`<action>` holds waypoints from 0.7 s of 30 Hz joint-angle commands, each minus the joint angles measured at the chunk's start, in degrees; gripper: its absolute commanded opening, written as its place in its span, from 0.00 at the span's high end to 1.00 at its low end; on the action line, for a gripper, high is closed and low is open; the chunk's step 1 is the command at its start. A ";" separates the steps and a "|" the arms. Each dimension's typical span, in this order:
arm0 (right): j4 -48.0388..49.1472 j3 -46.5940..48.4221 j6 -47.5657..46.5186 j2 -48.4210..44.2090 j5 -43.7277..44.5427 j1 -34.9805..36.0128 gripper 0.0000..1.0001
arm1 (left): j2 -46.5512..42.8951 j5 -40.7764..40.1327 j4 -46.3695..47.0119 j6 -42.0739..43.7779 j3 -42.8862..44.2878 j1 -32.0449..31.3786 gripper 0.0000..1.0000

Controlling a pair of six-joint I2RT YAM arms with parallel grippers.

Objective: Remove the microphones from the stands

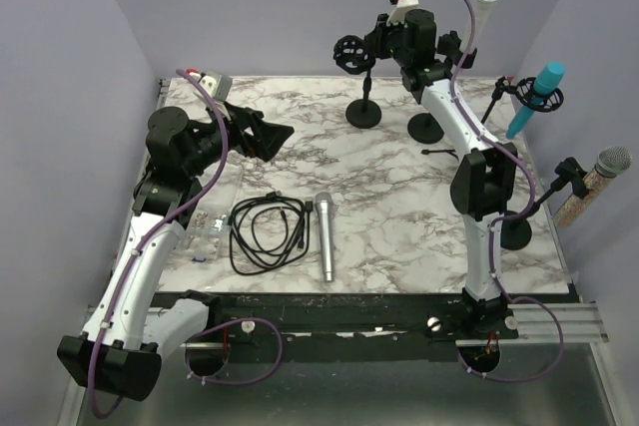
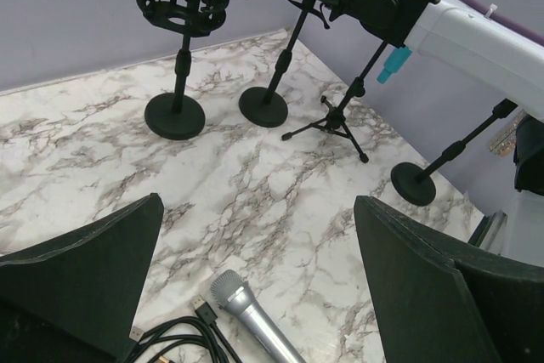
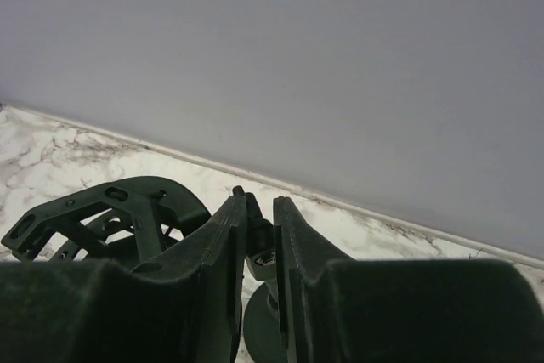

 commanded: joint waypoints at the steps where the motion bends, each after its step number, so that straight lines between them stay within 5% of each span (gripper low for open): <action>1: -5.13 -5.88 -5.72 4.20 1.10 0.10 0.76 | 0.11 -1.00 0.01 0.66 1.36 -0.47 0.01; 13: 1.57 -17.85 -7.19 1.56 2.09 0.10 0.78 | 0.71 -0.89 0.08 0.65 1.34 -0.65 0.01; 21: 1.70 -16.32 -6.19 4.04 1.61 0.10 0.78 | 0.87 -0.94 -0.26 0.84 1.48 -0.91 0.01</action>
